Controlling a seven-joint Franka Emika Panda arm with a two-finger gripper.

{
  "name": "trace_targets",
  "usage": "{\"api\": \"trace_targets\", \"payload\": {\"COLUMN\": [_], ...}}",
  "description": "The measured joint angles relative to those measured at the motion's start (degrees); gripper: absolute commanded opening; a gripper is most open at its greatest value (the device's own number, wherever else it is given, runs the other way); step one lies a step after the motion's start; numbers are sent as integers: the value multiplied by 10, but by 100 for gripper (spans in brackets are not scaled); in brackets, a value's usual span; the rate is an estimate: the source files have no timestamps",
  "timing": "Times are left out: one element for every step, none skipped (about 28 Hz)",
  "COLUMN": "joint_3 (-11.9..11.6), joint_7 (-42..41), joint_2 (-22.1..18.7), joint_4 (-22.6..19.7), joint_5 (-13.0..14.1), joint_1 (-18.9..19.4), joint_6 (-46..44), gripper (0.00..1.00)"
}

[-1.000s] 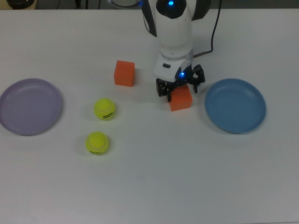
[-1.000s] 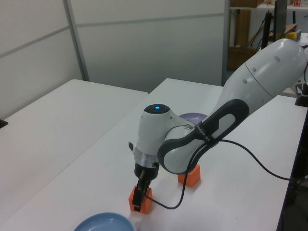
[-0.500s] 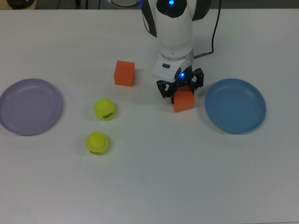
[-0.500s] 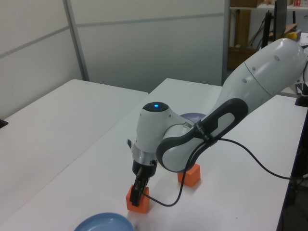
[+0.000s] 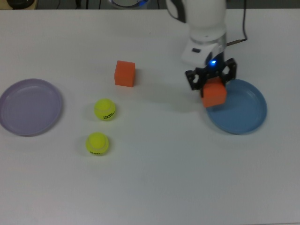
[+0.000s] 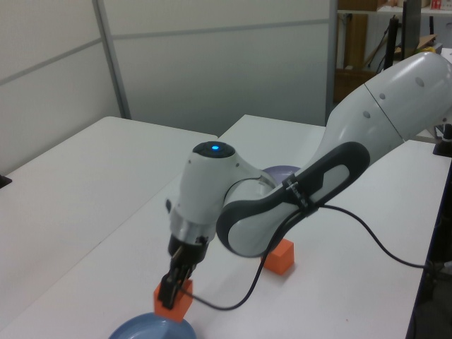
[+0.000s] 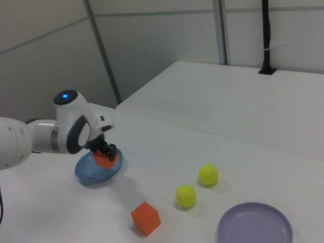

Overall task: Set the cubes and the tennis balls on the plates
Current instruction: 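Carry the orange cube onto the blue plate and open the gripper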

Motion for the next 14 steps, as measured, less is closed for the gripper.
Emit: {"api": "trace_targets", "payload": {"joint_3": [0,0,0,0,0,0,0,0,0,0,0,0,0,0], "joint_7": [6,12,22,29,37,47,57,74,84,96,110,122,135,151], "joint_2": [0,1,1,1,2,2,4,7,10,13,18,22,28,36], "joint_4": [3,6,9,10,10,10,11,11,12,13,15,18,21,26], "joint_5": [0,0,-2,-5,-10,-17,-25,-39,-47,-57,-68,-79,-91,-105], "joint_1": [7,15,25,31,35,38,41,44,46,47,48,50,51,53], "joint_6": [0,0,0,0,0,0,0,0,0,0,0,0,0,0], "gripper": [0,0,0,0,0,0,0,0,0,0,0,0,0,0]}}
